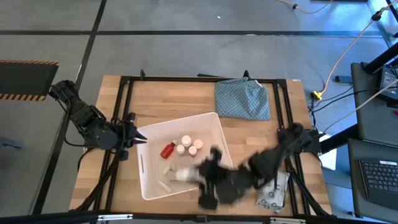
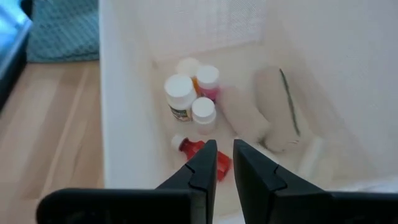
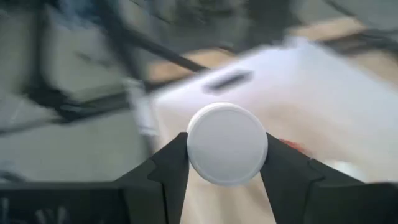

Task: Pick & place medical supplies in basket/bin
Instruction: Put the white medicine bottle into the white bin

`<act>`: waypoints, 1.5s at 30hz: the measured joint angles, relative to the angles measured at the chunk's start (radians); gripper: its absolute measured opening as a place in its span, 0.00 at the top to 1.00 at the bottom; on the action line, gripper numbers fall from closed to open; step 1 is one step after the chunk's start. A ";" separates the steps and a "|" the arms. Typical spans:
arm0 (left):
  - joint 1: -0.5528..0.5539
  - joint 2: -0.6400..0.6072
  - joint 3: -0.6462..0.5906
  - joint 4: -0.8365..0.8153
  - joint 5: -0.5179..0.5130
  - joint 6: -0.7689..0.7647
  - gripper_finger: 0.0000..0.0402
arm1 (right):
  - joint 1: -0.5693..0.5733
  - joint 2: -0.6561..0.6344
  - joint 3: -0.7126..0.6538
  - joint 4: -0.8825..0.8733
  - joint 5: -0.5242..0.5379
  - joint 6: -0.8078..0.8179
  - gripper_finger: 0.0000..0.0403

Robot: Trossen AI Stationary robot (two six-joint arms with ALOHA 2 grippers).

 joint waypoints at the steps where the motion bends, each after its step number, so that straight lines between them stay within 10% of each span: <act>1: 0.000 0.000 0.000 0.001 -0.014 0.007 0.88 | -0.029 -0.015 0.000 -0.064 0.001 -0.001 0.58; 7: 0.000 0.000 0.000 0.016 -0.086 0.034 0.88 | -0.210 -0.020 -0.005 -0.324 -0.080 -0.020 0.58; 23: 0.000 0.000 0.000 0.016 0.033 0.034 0.87 | -0.444 0.133 -0.027 -0.170 -0.435 -0.291 0.58; 45: 0.000 0.000 0.000 0.016 0.122 0.033 0.87 | -0.490 0.328 -0.022 -0.078 -0.443 -0.362 0.58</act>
